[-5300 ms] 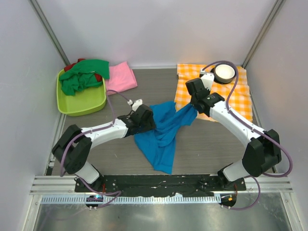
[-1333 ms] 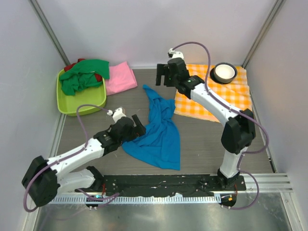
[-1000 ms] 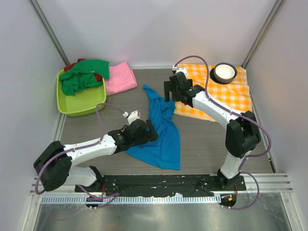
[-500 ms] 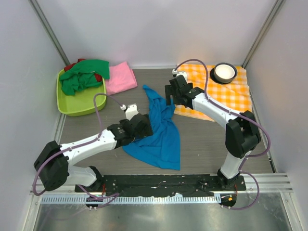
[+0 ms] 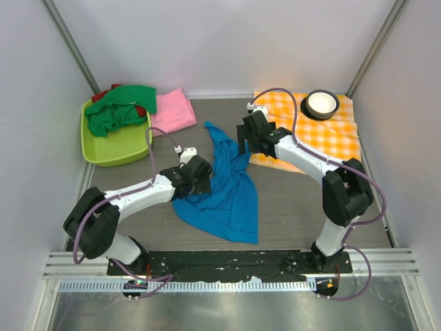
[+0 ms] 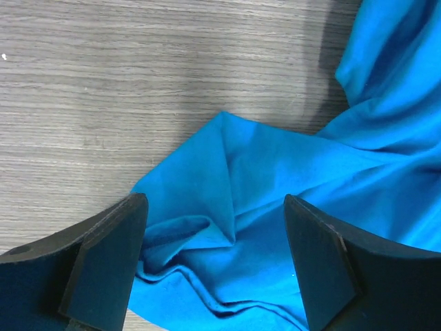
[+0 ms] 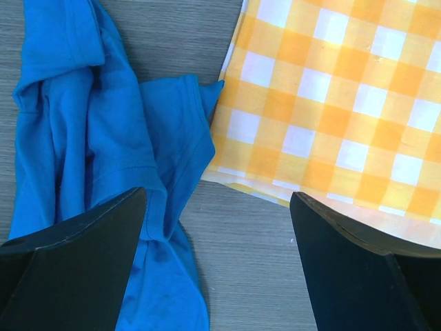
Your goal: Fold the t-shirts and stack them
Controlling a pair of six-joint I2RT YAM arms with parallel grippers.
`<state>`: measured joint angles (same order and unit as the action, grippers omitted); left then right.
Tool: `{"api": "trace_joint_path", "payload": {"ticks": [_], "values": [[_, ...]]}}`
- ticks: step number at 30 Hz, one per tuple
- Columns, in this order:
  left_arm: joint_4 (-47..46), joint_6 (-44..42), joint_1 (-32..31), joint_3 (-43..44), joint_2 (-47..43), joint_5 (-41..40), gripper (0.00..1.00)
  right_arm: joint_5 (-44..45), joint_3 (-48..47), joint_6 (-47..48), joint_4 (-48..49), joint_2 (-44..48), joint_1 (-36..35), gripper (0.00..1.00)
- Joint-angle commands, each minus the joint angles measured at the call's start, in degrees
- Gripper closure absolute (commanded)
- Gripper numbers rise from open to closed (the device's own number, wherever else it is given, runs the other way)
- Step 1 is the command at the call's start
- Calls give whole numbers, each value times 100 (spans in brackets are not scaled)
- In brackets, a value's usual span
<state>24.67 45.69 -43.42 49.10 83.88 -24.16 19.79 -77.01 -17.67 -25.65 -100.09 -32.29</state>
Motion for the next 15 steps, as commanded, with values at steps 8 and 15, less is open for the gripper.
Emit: {"api": "trace_joint_path", "payload": {"ticks": [8, 15], "values": [[-138, -175, 44, -111, -248, 447, 32, 25, -51, -70, 192, 113, -31, 11], [56, -140, 62, -392, -714, 413, 32, 7, -68, -105, 139, 95, -23, 11]]}}
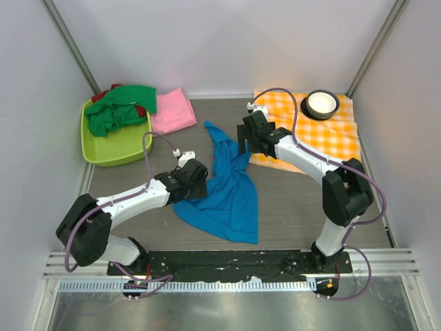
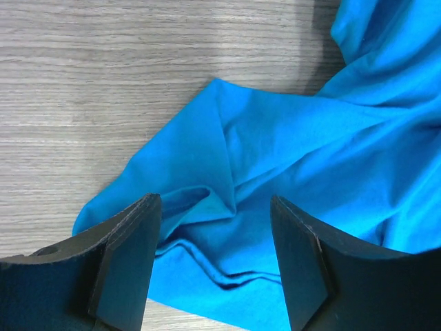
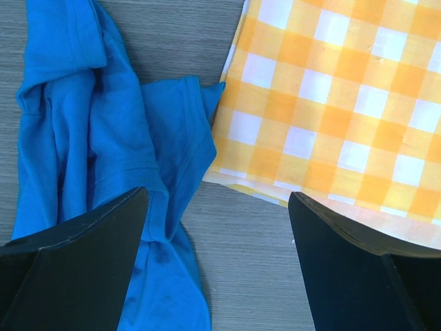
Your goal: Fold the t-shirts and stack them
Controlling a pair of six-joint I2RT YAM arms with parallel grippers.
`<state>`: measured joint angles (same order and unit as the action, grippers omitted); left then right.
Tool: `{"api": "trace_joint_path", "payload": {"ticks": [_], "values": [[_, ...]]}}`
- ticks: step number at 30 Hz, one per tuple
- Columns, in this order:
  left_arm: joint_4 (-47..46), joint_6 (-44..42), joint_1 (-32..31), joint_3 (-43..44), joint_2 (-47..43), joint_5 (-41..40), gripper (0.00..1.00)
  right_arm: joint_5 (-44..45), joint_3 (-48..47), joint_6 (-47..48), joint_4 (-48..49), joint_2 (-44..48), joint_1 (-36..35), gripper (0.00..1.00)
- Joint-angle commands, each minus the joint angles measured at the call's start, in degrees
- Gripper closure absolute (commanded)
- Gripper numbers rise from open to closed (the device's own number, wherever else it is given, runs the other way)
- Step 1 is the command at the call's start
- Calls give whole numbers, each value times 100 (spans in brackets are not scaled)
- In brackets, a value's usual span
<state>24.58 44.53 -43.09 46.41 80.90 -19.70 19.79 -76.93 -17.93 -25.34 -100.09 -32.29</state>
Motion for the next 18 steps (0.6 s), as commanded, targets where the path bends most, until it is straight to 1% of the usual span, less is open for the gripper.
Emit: {"api": "trace_joint_path", "payload": {"ticks": [1, 4, 15, 17, 18], "values": [[91, -32, 29, -150, -444, -51, 32, -19, -77, -87, 109, 95, -31, 11], [56, -41, 29, -185, -444, -34, 38, -72, -59, -131, 117, 78, -31, 12], [-216, -33, 90, -203, 39, -60, 39, -54, 37, -131, 117, 183, -31, 12], [-243, -15, 90, -203, 92, -42, 40, -19, 46, -123, 117, 166, -31, 12], [-252, 20, 116, -229, 101, -42, 44, -10, 55, -123, 117, 166, -31, 12]]}}
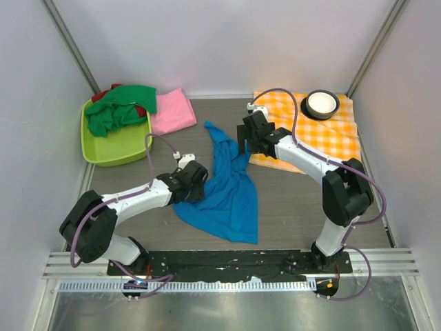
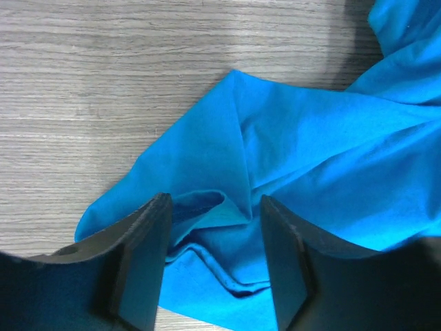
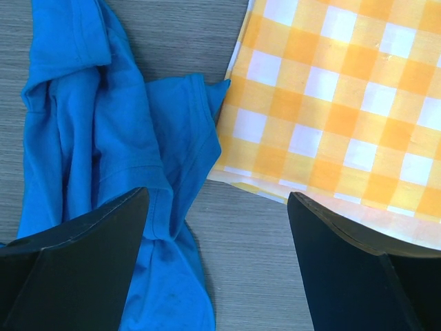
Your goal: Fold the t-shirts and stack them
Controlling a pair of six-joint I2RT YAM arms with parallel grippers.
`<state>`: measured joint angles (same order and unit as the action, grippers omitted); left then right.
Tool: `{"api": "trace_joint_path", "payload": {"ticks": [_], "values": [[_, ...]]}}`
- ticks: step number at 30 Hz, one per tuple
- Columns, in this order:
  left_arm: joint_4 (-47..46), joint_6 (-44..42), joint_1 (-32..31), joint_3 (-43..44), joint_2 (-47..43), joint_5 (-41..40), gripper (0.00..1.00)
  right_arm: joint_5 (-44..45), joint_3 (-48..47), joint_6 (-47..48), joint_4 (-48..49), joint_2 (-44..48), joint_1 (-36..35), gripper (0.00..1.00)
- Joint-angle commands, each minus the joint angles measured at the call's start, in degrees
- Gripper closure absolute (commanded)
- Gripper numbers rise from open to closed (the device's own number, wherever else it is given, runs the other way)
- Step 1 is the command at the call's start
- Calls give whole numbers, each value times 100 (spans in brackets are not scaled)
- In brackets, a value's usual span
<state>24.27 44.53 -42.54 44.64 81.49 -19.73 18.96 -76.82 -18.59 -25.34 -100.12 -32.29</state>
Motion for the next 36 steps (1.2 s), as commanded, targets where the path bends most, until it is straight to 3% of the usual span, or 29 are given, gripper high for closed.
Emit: {"api": "trace_joint_path", "payload": {"ticks": [1, 5, 6, 8, 12, 16, 22, 30, 36], "values": [[-230, 20, 62, -70, 7, -31, 47, 73, 44, -48, 117, 177, -31, 12], [-230, 38, 132, -140, -63, -40, 73, 73, 62, -57, 126, 133, -31, 16], [-204, 47, 167, -166, -72, -66, 87, 73, 70, -74, 126, 124, -31, 16], [-204, 55, 229, -228, -125, -75, 99, 73, 70, -83, 135, 115, -31, 17], [6, 99, 299, -281, -528, -189, 100, 90, 62, -119, 126, 89, -31, 18], [630, 257, 308, -114, -1617, -1003, 100, -32, 35, -145, 161, 80, -31, 17], [1492, 319, 1107, 71, -3067, -1394, 100, -358, -62, -145, 161, -17, -75, 17], [1949, 1416, 1363, -658, -3491, -1726, 100, -630, 79, -145, 135, -96, -487, 16], [2011, 1769, 1433, -922, -3921, -1859, 100, -657, 228, -224, 328, -385, -594, 16]]}}
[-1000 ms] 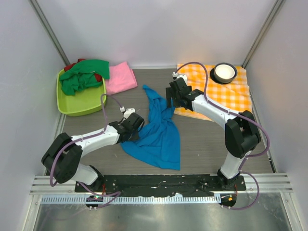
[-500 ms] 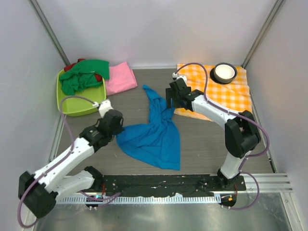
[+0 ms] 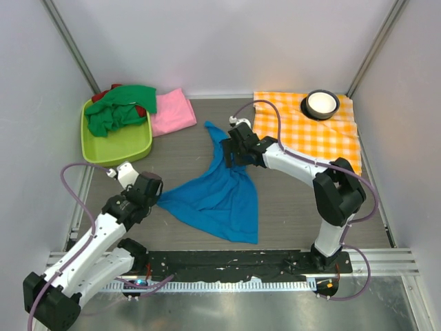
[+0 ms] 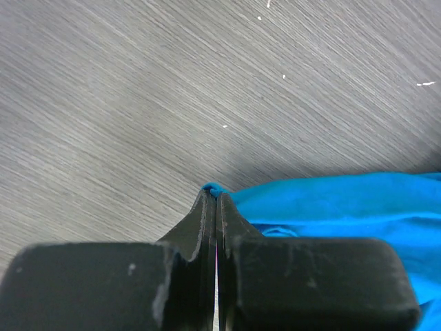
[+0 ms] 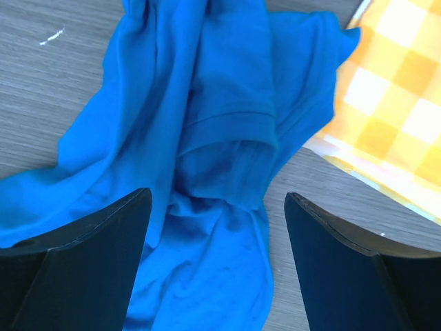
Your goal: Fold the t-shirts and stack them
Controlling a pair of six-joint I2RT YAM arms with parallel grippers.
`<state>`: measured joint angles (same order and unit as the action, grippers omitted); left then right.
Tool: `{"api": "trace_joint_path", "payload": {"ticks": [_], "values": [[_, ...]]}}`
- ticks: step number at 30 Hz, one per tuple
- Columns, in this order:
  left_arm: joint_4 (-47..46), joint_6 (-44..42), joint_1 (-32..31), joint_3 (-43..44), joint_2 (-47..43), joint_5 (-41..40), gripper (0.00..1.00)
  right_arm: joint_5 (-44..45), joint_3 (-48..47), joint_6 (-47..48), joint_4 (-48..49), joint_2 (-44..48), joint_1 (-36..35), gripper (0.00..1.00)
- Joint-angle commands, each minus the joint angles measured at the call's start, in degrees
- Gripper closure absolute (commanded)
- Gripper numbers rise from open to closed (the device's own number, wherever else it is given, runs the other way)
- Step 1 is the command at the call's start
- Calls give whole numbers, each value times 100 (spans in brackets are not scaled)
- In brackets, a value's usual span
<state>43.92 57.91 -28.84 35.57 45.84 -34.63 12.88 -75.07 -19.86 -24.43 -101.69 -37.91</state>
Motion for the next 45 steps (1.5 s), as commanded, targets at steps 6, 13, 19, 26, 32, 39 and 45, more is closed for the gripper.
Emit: {"api": "trace_joint_path", "payload": {"ticks": [6, 13, 19, 26, 32, 39, 45], "values": [[82, 388, 98, 73, -559, -343, 100, 574, 10, -106, 306, -851, -32, 19], [20, 353, 98, 38, -647, -185, 100, 838, -96, -159, 518, -1380, 12, 62], [2, 282, 98, 90, -682, -184, 100, 1189, 553, -501, 343, -898, -67, 99], [-15, 221, 98, 152, -726, -255, 100, 2210, 1775, -1748, -772, 771, -585, 99], [-147, 168, 107, 143, -709, -246, 100, 1954, 2821, -3292, -1536, 2152, -1882, 99], [-244, 71, 107, 231, -595, -412, 100, 2796, 2209, -3913, -1996, 2365, -2792, 22], [-349, 27, 115, 301, -348, -246, 100, 3607, 820, -2428, -1330, 1602, -2020, 2]]}}
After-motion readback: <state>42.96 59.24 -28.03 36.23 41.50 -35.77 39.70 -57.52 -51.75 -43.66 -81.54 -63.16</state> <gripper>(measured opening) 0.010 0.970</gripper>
